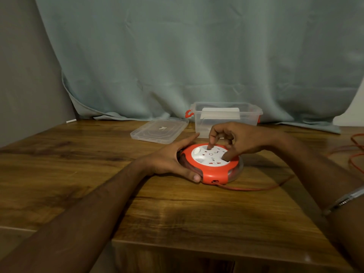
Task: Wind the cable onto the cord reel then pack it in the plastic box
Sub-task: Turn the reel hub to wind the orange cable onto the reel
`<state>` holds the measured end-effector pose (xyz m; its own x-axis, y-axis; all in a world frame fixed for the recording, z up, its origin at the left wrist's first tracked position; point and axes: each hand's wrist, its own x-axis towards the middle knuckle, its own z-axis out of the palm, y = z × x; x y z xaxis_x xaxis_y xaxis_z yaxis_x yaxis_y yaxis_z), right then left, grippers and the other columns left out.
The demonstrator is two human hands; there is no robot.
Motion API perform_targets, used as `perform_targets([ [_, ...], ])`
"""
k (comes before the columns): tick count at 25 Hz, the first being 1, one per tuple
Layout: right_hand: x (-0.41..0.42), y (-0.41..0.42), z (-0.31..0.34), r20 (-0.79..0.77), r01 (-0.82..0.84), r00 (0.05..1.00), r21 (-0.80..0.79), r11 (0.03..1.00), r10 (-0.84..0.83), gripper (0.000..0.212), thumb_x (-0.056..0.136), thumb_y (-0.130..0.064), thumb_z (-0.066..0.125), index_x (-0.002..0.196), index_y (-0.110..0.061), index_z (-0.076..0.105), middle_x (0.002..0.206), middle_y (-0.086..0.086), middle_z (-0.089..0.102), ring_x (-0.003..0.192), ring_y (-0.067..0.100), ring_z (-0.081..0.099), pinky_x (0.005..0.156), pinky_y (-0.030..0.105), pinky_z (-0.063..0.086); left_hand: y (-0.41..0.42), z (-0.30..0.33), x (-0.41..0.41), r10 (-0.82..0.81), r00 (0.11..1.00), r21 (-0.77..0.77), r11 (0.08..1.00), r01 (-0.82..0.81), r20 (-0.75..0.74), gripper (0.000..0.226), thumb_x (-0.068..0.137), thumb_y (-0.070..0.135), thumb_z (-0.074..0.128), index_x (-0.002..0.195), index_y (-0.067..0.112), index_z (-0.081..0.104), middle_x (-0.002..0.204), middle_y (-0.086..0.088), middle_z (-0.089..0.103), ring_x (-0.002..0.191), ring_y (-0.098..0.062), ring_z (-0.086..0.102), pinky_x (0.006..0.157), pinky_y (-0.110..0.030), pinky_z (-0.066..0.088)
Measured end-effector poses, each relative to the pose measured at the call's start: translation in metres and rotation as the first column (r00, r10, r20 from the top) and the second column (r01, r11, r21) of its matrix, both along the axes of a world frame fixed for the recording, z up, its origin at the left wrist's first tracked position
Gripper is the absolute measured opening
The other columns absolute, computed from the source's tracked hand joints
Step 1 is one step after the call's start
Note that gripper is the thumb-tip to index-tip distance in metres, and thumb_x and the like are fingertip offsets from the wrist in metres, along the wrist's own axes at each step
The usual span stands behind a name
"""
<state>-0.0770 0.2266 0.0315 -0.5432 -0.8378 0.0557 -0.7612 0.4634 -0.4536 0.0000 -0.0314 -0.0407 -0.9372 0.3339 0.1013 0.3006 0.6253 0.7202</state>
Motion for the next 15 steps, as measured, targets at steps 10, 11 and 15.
perform_targets([
  [10,-0.001,-0.004,-0.004,-0.143,0.027,0.989,0.006,1.000,-0.026,0.031,0.072,-0.024,0.091,0.085,-0.020,0.064,0.083,-0.012,0.068,0.064,-0.011,0.056,0.054,0.011,0.040,0.002,0.000,0.000,0.011,1.000,0.016,1.000,-0.010,-0.016,0.136,0.053,0.055,0.098,0.161,0.051,0.016,0.162,0.019,0.037,0.144,-0.004,0.041,0.119,-0.031,0.037],
  [11,-0.002,-0.005,-0.006,-0.147,0.030,0.989,0.010,1.000,-0.028,0.029,0.073,-0.025,0.091,0.080,-0.023,0.062,0.075,-0.017,0.066,0.063,-0.010,0.056,0.054,0.012,0.040,0.002,0.000,0.000,0.011,1.000,0.017,1.000,-0.011,-0.019,0.136,0.053,0.055,0.098,0.162,0.051,0.016,0.162,0.018,0.037,0.144,-0.004,0.041,0.120,-0.032,0.037],
  [15,-0.001,-0.010,-0.010,-0.160,0.050,0.986,0.024,0.998,-0.045,0.032,0.075,-0.029,0.087,0.067,-0.024,0.057,0.058,-0.024,0.058,0.060,-0.007,0.054,0.057,0.022,0.040,0.001,-0.001,-0.001,0.011,0.999,0.019,1.000,-0.010,-0.033,0.137,0.052,0.057,0.099,0.161,0.052,0.017,0.161,0.021,0.038,0.143,-0.001,0.041,0.120,-0.031,0.037],
])
